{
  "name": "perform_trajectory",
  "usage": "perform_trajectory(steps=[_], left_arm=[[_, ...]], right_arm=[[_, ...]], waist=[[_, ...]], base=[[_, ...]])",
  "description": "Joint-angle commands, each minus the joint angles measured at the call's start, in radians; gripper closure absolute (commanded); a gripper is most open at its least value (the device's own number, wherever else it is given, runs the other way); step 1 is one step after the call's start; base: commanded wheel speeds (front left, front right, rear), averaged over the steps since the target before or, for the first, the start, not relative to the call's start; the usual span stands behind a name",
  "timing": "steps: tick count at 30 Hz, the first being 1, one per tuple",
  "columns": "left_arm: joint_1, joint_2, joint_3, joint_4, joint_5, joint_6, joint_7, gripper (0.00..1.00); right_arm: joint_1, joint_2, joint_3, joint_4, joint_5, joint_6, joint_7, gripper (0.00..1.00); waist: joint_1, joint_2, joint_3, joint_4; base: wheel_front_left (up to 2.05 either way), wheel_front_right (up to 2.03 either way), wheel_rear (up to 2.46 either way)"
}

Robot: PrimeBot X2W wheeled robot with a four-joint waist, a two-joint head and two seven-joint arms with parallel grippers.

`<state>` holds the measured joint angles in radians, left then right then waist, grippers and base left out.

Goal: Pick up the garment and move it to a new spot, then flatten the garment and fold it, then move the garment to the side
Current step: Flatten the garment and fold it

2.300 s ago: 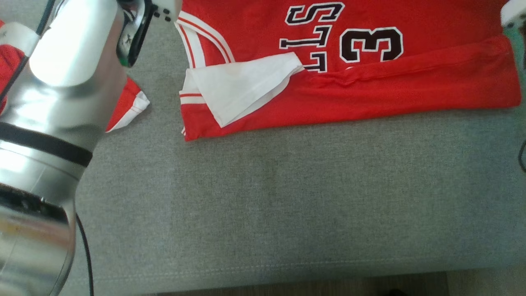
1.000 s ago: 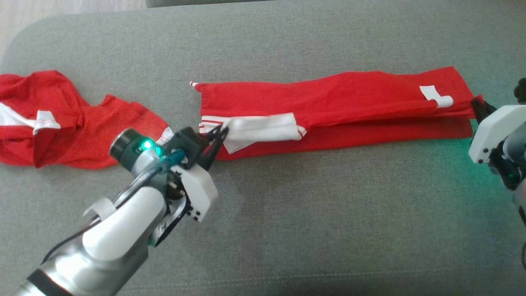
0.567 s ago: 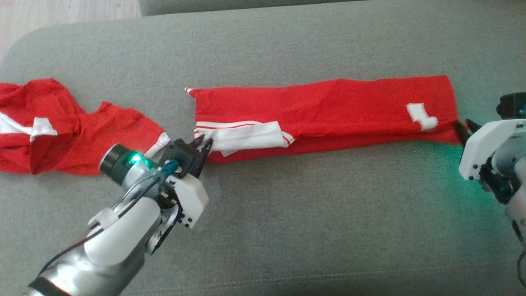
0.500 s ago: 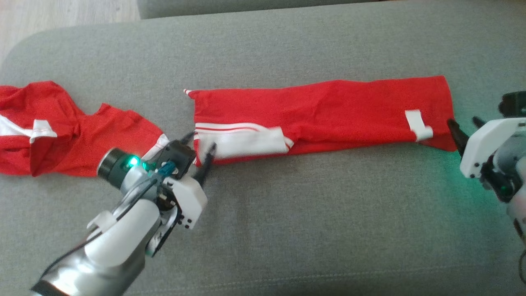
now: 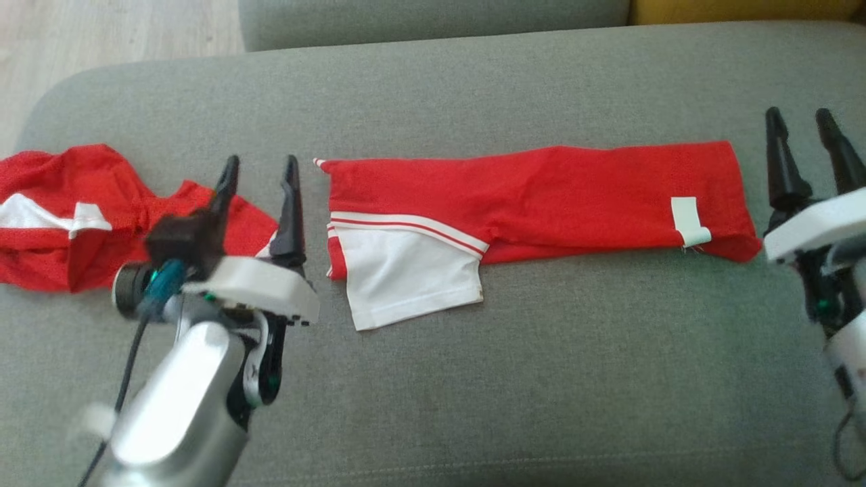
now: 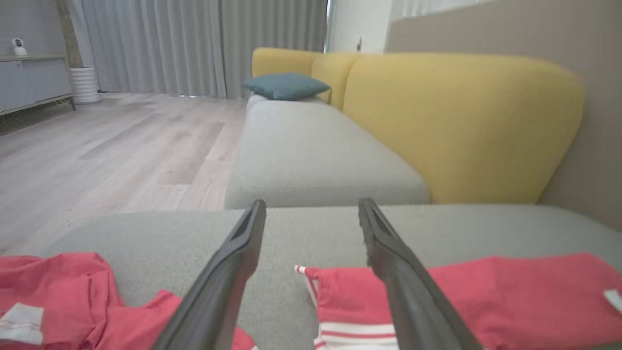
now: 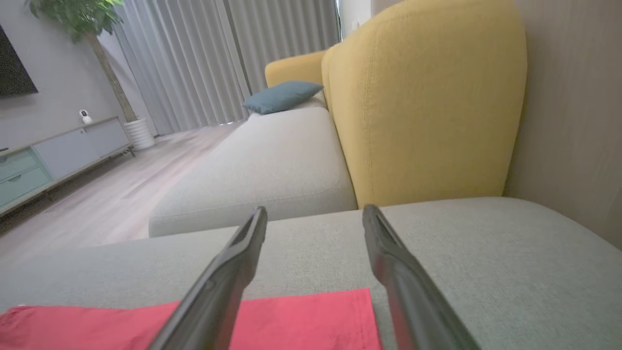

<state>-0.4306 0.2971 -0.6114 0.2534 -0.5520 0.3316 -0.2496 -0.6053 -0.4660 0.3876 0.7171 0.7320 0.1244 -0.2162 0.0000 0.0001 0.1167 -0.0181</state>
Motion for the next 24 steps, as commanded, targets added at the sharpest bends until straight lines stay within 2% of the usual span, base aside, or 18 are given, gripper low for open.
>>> perform_trajectory(steps=[1,3,6,10,11,12,16,21,24], left_arm=[[0.025,-0.005,0.102,-0.085,0.032,0.000,-0.012,0.00],[0.087,-0.036,0.169,-0.142,0.070,-0.009,-0.012,0.00],[0.169,-0.087,0.245,-0.196,0.134,-0.045,-0.012,0.00],[0.260,-0.157,0.303,-0.206,0.215,-0.113,-0.012,0.00],[0.288,-0.183,0.329,-0.194,0.245,-0.141,-0.012,0.00],[0.297,-0.193,0.342,-0.190,0.259,-0.154,-0.012,0.00],[0.312,-0.222,0.388,-0.183,0.299,-0.198,-0.012,0.00],[0.302,-0.236,0.414,-0.167,0.322,-0.232,-0.012,0.00],[0.287,-0.242,0.422,-0.160,0.336,-0.250,-0.012,0.00]], right_arm=[[0.040,0.010,-0.029,-0.062,-0.042,0.006,-0.031,0.00],[0.084,0.046,-0.082,-0.108,-0.094,0.006,-0.042,0.00],[0.163,0.115,-0.171,-0.207,-0.220,0.006,-0.045,0.00],[0.287,0.230,-0.252,-0.318,-0.374,0.006,-0.045,0.00],[0.330,0.278,-0.281,-0.345,-0.421,0.006,-0.045,0.00],[0.345,0.295,-0.289,-0.356,-0.444,0.006,-0.045,0.00],[0.378,0.330,-0.315,-0.378,-0.498,0.006,-0.045,0.00],[0.365,0.332,-0.349,-0.377,-0.515,0.006,-0.040,0.00],[0.330,0.326,-0.385,-0.350,-0.510,0.006,0.003,0.00]], waist=[[0.0000,-0.0001,-0.007,0.003],[0.0000,-0.0001,-0.012,0.003],[0.0000,-0.0001,-0.016,0.001],[0.0000,-0.0001,-0.017,-0.004],[0.0000,-0.0001,-0.016,-0.007],[0.0000,-0.0001,-0.015,-0.008],[0.0000,-0.0001,-0.010,-0.008],[0.0000,-0.0001,0.007,-0.001],[0.0000,-0.0001,0.029,0.010]], base=[[0.00,0.00,0.00],[0.00,0.00,0.00],[0.00,0.00,0.00],[0.00,0.00,0.00],[0.00,0.00,0.00],[0.00,0.00,0.00],[0.00,0.00,0.00],[0.00,0.00,0.00],[0.00,0.00,0.00]])
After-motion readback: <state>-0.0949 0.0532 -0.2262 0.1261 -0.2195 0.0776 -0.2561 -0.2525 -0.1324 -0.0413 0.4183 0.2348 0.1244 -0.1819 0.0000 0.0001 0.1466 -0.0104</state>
